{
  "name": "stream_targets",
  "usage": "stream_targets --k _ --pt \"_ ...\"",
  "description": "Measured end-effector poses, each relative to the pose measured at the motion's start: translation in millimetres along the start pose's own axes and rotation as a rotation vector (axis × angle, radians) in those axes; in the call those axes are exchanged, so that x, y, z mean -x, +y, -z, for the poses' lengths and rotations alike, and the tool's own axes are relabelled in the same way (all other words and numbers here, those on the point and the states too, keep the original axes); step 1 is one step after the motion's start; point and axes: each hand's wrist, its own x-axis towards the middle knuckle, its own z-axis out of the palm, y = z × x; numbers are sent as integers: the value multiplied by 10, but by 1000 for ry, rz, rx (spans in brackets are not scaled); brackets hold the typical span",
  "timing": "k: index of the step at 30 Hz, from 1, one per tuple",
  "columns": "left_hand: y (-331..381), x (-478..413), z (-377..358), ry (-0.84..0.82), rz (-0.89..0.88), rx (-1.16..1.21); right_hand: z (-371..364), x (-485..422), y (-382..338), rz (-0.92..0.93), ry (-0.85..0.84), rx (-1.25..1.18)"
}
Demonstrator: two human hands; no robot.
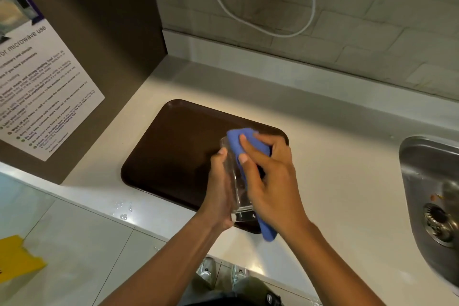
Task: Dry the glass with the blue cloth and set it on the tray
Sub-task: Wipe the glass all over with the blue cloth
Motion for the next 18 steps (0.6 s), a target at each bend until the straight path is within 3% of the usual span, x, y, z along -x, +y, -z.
stream_targets --k 4,8,11,13,18 --pt "65 -70 99 73 38 -71 -1 324 109 60 -50 -12" --pt "-51 48 35 73 20 -75 7 -72 53 -62 9 -26" --pt "33 -35 70 86 26 -74 1 105 -25 77 -63 104" --pt "86 -110 130 111 58 -70 -21 305 4 105 -86 60" --pt "-38 -72 189 71 75 123 -2 264 35 -177 28 -207"
